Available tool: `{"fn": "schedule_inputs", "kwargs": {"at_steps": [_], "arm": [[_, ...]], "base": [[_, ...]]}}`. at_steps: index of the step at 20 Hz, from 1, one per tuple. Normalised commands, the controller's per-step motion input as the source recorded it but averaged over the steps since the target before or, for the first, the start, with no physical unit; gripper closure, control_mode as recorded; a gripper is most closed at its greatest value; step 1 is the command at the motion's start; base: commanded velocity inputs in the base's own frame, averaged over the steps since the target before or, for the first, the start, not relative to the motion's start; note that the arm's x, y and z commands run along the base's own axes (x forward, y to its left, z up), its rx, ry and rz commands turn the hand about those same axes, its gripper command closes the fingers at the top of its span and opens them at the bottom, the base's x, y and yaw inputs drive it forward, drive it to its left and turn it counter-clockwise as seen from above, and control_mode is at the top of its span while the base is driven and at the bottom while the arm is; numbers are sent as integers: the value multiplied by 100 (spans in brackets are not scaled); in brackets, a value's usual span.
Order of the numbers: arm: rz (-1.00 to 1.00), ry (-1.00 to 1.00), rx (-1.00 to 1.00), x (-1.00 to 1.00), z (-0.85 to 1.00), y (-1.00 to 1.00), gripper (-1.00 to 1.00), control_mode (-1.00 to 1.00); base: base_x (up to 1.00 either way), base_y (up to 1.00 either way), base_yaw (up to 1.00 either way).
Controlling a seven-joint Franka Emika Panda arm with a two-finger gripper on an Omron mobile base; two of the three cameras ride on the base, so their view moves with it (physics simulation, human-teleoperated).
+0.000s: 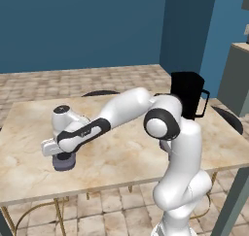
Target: Close the lid blender by securely placing the lid on top.
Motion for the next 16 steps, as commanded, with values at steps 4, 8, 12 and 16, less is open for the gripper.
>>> {"fn": "schedule_inputs", "kwargs": {"at_steps": [4, 8, 12, 16], "arm": [[0, 0, 0, 4, -21, 5, -100, -100], [0, 0, 0, 0, -30, 0, -100, -100], [0, 0, -1, 0, -35, 3, 100, -100], [0, 0, 0, 0, -30, 9, 100, -100]], "base": [[0, 0, 0], [0, 0, 0], [0, 0, 0], [0, 0, 0]]}}
